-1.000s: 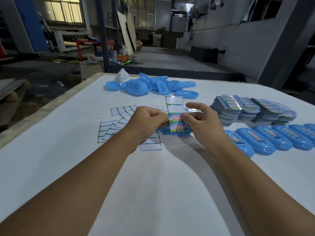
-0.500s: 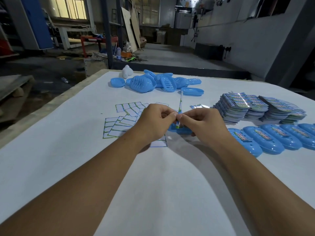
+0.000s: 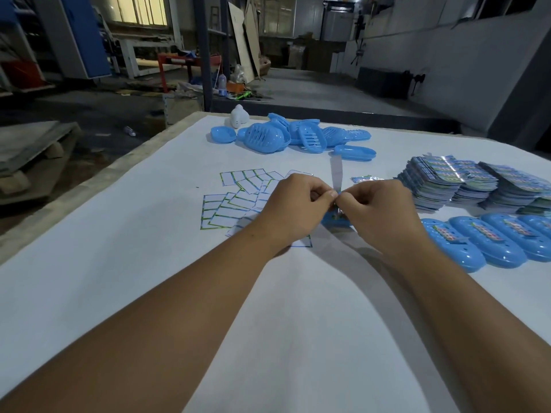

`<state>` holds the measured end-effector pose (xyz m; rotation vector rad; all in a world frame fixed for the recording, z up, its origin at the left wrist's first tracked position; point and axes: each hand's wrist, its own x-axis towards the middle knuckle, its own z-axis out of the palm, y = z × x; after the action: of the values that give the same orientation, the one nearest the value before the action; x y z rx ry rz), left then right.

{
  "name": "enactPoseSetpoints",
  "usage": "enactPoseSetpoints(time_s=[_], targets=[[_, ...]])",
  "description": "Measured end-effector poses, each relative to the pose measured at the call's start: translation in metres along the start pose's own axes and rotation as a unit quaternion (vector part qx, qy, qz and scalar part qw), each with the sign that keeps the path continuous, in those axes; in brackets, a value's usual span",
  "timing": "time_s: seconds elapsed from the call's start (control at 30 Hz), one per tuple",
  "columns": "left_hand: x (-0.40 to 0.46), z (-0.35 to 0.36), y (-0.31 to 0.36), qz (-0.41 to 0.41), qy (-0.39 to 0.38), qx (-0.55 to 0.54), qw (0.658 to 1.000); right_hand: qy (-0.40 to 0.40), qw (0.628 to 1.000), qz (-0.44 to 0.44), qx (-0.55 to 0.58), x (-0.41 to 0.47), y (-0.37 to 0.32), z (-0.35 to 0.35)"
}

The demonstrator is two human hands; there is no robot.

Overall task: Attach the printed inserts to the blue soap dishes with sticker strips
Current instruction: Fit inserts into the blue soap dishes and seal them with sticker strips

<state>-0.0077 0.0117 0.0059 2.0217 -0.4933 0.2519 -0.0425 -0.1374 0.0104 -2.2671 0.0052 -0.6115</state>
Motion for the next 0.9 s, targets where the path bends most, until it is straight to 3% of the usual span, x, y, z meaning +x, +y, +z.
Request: enactPoseSetpoints(time_s=[0.23,0.6,0.9], targets=[[-0.001,0.007,0.005,-0.011,0.037,0.027,0.999,0.037,0.999,0.014,-0.035,0.001,-0.005,0.001],[0.001,-0.008,-0.001,-0.067,0.075,-0.01,0.995,0.04,0.99,0.095,0.095,0.006,0.007,-0.005],[0.009,-0.02,-0.013,-0.121,0.087,0.076,0.986,0.081,0.978,0.15,0.124,0.009,0.018,-0.012]])
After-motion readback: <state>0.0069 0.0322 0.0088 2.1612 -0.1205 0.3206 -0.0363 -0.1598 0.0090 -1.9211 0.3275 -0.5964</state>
